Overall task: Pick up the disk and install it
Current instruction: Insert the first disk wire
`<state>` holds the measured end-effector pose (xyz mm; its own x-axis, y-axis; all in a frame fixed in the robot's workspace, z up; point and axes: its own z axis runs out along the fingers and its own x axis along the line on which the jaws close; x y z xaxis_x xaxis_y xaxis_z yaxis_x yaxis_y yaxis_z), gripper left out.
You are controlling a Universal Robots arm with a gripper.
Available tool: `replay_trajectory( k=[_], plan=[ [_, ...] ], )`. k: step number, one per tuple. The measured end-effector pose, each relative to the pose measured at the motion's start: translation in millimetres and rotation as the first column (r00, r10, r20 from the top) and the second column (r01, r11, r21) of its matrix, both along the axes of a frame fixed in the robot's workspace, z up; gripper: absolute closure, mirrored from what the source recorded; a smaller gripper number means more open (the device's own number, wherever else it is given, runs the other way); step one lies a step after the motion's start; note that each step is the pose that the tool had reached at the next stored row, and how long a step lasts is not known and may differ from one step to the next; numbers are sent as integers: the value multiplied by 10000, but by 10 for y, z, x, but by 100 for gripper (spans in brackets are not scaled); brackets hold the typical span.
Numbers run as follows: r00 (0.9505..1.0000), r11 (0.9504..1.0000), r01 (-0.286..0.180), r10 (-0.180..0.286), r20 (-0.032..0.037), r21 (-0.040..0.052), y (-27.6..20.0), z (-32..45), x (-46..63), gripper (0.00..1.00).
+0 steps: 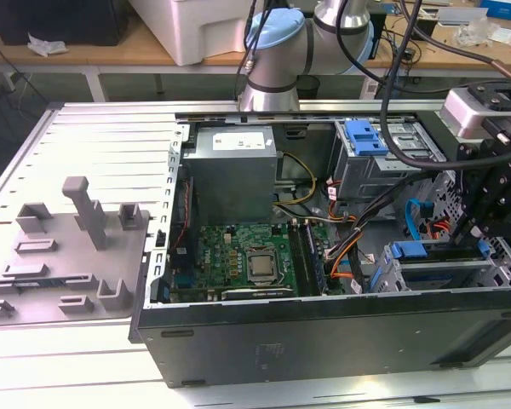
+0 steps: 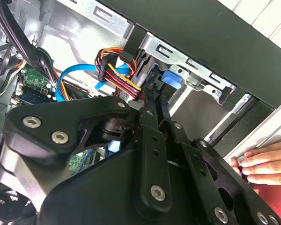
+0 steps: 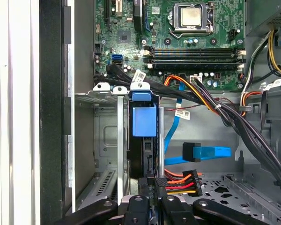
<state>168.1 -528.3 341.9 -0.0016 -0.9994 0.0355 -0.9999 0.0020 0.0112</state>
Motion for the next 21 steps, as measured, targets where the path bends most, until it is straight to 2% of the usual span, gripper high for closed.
replay_trajectory(
  k=[13,16,21],
  plan=[
    [10000,10000,0,0,0,-2,0,-29,0,83],
    [10000,10000,0,0,1,34,1,-31,0,83],
    [10000,10000,0,0,-1,41,0,-18,0,83]
  ],
)
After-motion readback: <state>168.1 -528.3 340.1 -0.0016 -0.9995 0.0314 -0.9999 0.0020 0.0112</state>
